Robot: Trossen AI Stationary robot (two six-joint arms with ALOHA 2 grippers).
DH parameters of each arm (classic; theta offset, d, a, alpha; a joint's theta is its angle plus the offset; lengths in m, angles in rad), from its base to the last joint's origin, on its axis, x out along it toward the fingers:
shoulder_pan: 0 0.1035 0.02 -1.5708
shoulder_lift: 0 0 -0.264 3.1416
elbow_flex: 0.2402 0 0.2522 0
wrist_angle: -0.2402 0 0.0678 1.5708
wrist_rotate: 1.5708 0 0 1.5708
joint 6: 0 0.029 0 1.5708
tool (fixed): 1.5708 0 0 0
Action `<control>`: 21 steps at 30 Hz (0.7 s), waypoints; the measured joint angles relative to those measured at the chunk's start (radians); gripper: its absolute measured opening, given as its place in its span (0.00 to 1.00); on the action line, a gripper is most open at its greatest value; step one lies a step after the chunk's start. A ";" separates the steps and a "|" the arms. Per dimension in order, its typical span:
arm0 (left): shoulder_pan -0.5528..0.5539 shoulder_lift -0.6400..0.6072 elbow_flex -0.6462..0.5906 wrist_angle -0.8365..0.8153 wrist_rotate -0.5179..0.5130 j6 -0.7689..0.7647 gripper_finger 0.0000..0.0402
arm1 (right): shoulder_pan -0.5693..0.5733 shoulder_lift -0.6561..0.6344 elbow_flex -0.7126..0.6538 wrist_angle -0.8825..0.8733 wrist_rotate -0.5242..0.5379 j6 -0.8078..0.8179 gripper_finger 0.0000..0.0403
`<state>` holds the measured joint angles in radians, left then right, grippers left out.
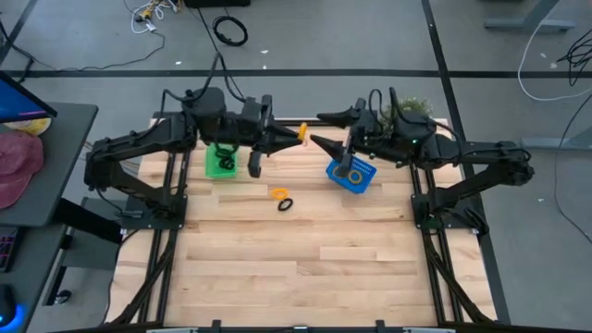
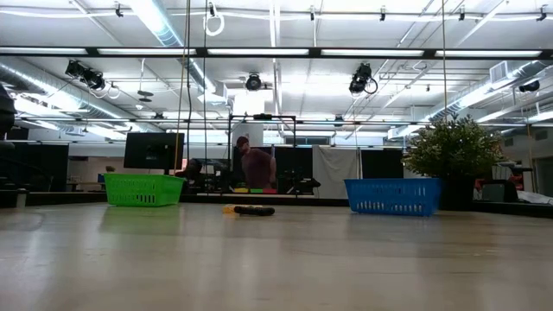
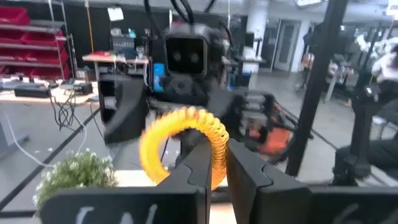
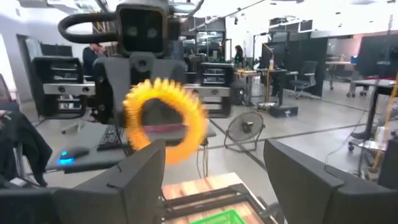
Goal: Sort spring keychains
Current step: Put the yellow spring keychain into the blue bin
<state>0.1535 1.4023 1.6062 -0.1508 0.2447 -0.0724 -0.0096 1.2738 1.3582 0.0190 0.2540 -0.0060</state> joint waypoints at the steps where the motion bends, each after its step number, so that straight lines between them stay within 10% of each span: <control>1: 0.000 0.011 0.000 0.021 0.000 -0.002 0.09 | 0.000 0.005 0.000 0.004 -0.003 0.000 0.69; 21: -0.035 0.058 0.000 0.065 0.044 -0.035 0.10 | 0.000 0.018 0.000 0.019 -0.058 0.031 0.56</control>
<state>0.1182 1.4607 1.6062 -0.0855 0.2890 -0.1071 -0.0101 1.2915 1.3582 0.0376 0.1963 0.0254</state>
